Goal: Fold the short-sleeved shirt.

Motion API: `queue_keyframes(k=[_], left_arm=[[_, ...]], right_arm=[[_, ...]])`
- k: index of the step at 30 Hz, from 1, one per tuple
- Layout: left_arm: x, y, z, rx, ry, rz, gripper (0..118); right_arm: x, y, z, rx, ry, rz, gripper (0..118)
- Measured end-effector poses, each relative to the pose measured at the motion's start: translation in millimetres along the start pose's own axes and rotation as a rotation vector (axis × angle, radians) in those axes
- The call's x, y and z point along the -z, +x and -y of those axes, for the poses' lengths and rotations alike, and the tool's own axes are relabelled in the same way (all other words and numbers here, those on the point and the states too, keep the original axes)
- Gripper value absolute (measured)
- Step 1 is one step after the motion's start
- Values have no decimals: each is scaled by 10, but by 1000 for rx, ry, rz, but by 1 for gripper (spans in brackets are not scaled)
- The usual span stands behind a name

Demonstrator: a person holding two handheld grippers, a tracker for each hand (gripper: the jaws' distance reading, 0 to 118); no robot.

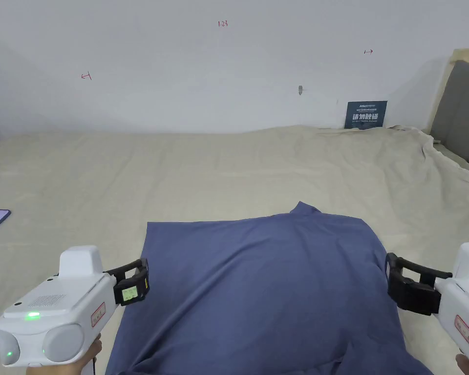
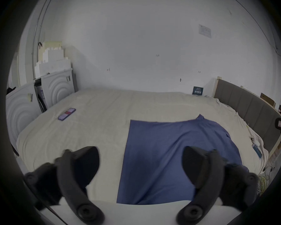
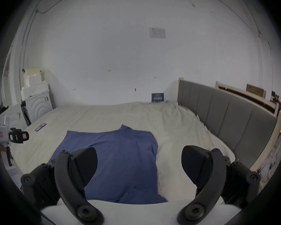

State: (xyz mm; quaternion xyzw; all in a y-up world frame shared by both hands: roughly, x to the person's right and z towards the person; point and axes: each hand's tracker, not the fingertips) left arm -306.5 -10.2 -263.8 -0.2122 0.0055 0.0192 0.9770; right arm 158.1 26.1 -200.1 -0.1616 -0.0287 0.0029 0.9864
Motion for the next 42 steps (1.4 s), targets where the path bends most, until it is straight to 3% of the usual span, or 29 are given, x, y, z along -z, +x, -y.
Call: queue_keyframes(k=[1, 2, 4, 5, 6, 8, 16, 22, 25, 28, 29, 30, 32, 42], left_arm=[[-23, 26, -1, 6, 31, 10, 69], [-37, 58, 0, 12, 47, -2, 52], [-41, 92, 4, 14, 60, -14, 29], [-47, 85, -5, 7, 60, -10, 11], [-52, 74, -11, -18, 55, 14, 0], [-48, 34, -15, -79, 67, 71, 0], [-42, -9, 7, -48, 34, 68, 0], [103, -158, 134, -95, -153, 102, 0], [200, -237, 282, -82, -290, 64, 17], [305, -331, 502, -105, -388, 21, 72], [329, -372, 581, -136, -418, 16, 86], [341, -412, 653, -167, -430, 20, 92], [334, -488, 817, -198, -469, 38, 92], [451, -541, 1381, -93, -615, -51, 90]], right_arm=[[-22, -42, -24, -5, 15, 3, 85], [-36, -67, -38, -11, 30, 7, 65], [-42, -101, -51, -15, 42, 13, 25], [-22, -94, -52, -17, 47, 12, 3], [-17, -101, -48, -17, 53, 15, 1], [-29, -123, -39, -21, 80, 16, 0], [-1, -122, -48, -5, 92, 6, 0], [-26, -129, -62, -3, 81, -2, 0], [-30, -130, -46, -14, 67, -4, 0], [-23, -127, -26, -6, 54, -15, 0], [-26, -132, -18, -8, 52, -15, 0], [-28, -135, -10, -11, 49, -15, 0], [-26, -135, 11, -13, 42, -17, 0], [-25, -126, 158, -15, -11, -21, 0]])
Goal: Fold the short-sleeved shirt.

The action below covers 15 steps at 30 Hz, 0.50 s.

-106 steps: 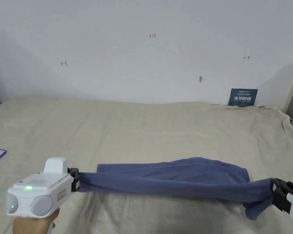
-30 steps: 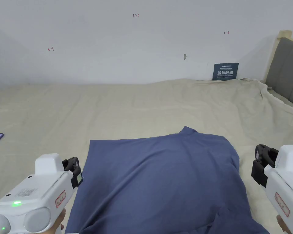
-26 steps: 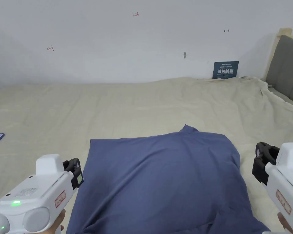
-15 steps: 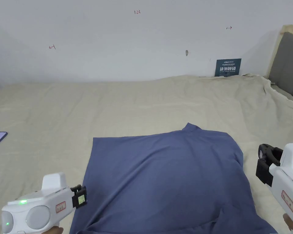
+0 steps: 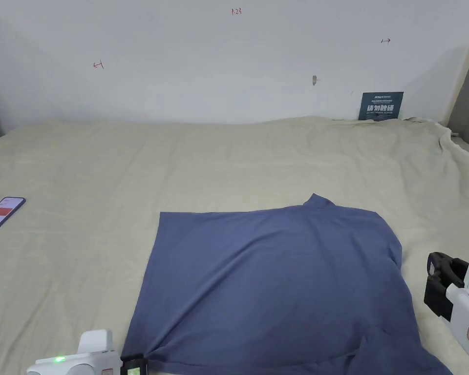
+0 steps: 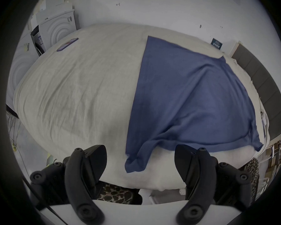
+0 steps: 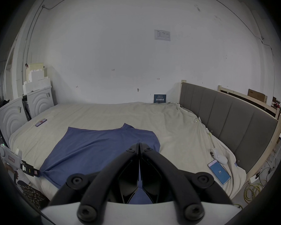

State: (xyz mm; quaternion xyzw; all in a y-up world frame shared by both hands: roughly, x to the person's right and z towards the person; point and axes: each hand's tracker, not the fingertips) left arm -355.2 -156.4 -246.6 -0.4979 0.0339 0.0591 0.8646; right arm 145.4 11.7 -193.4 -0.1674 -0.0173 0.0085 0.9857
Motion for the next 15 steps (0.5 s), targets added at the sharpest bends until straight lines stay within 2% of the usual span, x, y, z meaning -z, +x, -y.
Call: queue_keyframes(k=[1, 3, 4, 5, 6, 8, 10, 15], left_arm=[[9, 34, 18, 15, -6, -10, 88], [57, 50, 18, 18, -23, 9, 72], [82, 52, 15, 11, -23, 19, 60], [108, 60, 15, 9, -25, 28, 39], [146, 89, 17, 25, -35, 26, 25], [190, 140, 22, 97, -57, -5, 10], [197, 134, 18, 102, -41, -6, 1], [45, 85, 0, 86, 18, 13, 0]], right_arm=[[0, 3, 11, -1, -5, 0, 0], [-2, 13, 35, -1, -14, 2, 0], [-6, 21, 52, 1, -18, 3, 0], [-15, 33, 71, 5, -26, 3, 0], [-27, 46, 94, 10, -32, 4, 0], [-45, 74, 137, 16, -45, 8, 0], [-55, 116, 177, 18, -60, 15, 0], [4, 297, 401, 42, -146, 20, 1]])
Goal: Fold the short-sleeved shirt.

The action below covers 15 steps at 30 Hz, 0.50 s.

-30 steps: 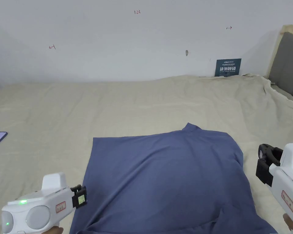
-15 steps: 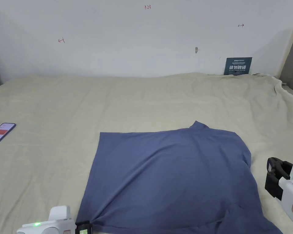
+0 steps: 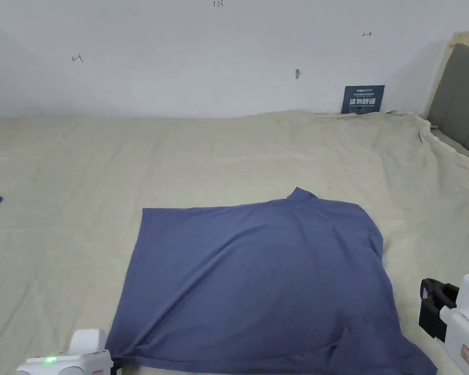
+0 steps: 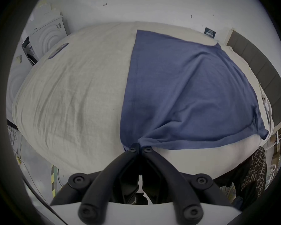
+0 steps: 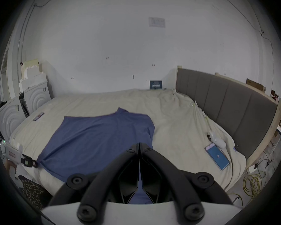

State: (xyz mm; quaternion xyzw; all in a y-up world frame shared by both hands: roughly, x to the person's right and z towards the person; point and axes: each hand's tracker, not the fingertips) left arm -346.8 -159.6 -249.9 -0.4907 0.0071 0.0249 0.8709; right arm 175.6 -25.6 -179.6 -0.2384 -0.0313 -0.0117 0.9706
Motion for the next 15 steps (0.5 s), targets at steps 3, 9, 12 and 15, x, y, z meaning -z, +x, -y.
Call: queue_keyframes(k=[3, 9, 12, 15], left_arm=[[-116, -30, -47, -5, 26, 18, 0], [-284, -11, -154, 2, 69, 42, 0], [-312, 6, -201, -2, 85, 53, 0], [-305, 5, -232, -15, 91, 67, 0]], right_arm=[[132, 132, 227, 47, -79, -21, 31], [449, 295, 708, 115, -214, -9, 93], [572, 321, 914, 119, -305, 26, 93], [653, 329, 1069, 130, -352, 9, 91]])
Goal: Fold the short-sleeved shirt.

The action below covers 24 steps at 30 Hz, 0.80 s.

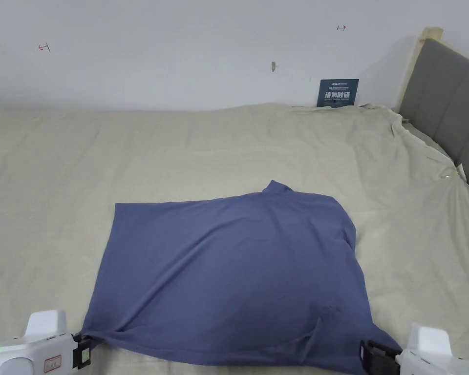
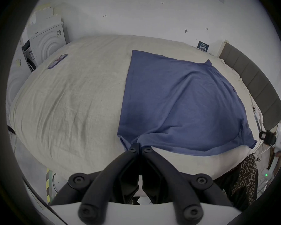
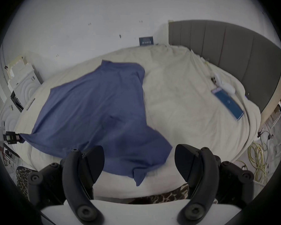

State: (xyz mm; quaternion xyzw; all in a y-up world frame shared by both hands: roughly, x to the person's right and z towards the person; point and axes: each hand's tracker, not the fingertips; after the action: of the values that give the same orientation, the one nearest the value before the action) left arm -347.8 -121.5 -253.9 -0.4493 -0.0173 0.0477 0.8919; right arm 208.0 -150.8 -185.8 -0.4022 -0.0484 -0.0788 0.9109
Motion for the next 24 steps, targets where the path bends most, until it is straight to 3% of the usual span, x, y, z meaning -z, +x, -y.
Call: queue_keyframes(k=[1, 5, 7, 10, 18, 24], left_arm=[[3, 0, -4, -4, 2, 1, 0], [3, 15, -12, -11, 3, 5, 0], [8, 16, -11, -14, 1, 6, 0], [14, 13, -3, -20, 2, 3, 0], [14, -25, 3, -40, 12, 6, 0], [36, -53, -187, -46, 41, -1, 0]], right_arm=[[34, -12, 44, -2, -16, -2, 89], [162, -66, 149, -19, -75, -15, 54], [215, -101, 179, -34, -104, -26, 42], [238, -149, 215, -67, -107, -27, 9], [9, -197, 68, -83, -42, -60, 4], [-163, -283, -392, -112, 64, -70, 4]])
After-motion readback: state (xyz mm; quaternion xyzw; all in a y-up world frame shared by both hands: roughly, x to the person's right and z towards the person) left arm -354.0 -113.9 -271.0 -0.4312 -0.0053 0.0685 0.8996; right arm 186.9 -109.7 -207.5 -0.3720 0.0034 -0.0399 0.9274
